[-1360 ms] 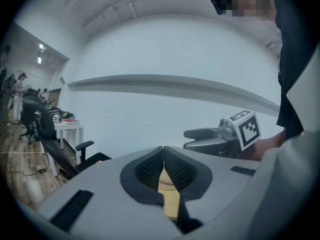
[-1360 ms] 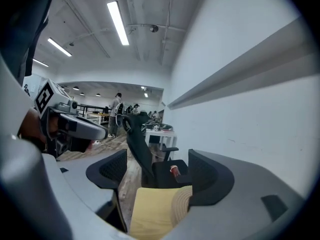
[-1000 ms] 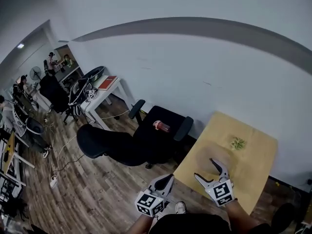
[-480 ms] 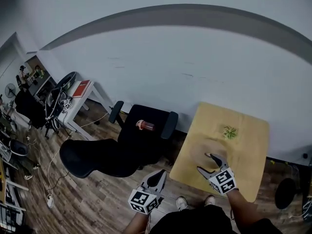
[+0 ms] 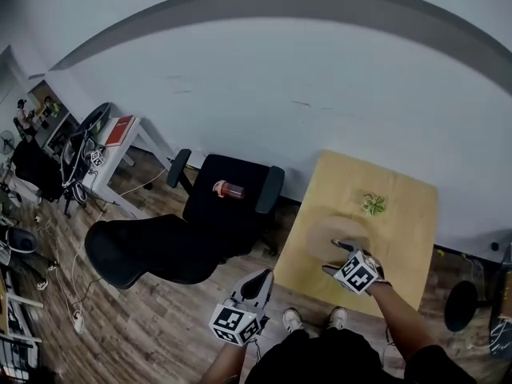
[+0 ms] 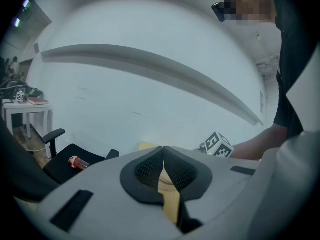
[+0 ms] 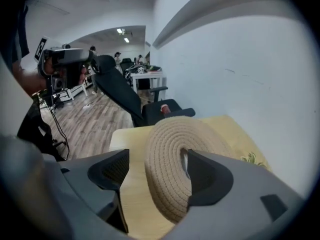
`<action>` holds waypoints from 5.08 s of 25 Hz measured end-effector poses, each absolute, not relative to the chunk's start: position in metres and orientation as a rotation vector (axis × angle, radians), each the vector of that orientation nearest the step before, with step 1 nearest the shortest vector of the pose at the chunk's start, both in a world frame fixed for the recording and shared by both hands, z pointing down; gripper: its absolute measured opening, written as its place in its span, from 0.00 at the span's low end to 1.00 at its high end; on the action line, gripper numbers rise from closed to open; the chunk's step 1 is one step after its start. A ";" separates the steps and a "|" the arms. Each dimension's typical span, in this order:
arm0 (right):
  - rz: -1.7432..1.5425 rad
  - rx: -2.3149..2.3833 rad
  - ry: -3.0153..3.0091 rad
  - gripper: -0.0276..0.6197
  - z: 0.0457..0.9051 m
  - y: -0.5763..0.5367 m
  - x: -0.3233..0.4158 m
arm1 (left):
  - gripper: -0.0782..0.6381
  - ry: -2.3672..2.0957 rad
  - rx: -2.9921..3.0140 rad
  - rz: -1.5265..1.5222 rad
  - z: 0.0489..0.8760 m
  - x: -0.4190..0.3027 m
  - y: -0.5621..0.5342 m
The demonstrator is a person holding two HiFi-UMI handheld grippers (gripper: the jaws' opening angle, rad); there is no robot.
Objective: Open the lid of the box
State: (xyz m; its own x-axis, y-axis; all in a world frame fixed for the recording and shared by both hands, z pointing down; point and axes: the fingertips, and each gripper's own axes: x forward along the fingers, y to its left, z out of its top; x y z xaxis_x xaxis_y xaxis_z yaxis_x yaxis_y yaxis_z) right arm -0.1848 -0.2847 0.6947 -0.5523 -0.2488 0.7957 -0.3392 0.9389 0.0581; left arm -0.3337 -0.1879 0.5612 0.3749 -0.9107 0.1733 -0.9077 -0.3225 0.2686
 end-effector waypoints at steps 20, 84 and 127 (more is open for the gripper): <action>0.083 0.233 -1.937 0.55 0.744 -0.296 -0.185 | 0.14 -1.649 2.242 0.010 0.583 -0.344 -0.190; 0.120 0.315 -1.841 0.51 0.803 -0.262 0.043 | 0.14 -1.348 2.427 0.096 0.578 -0.182 -0.259; 0.053 1.317 -2.520 0.07 0.485 -0.288 -0.017 | 0.14 -1.307 2.595 0.016 0.517 -0.141 -0.254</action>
State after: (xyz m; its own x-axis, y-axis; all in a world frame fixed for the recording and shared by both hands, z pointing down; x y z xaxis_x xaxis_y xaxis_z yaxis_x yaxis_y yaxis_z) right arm -0.0167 -0.2877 0.4847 -0.5367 -0.7971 0.2769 -0.8081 0.5800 0.1034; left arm -0.1405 -0.2537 0.5171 0.6008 -0.7911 0.1150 -0.7937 -0.5731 0.2039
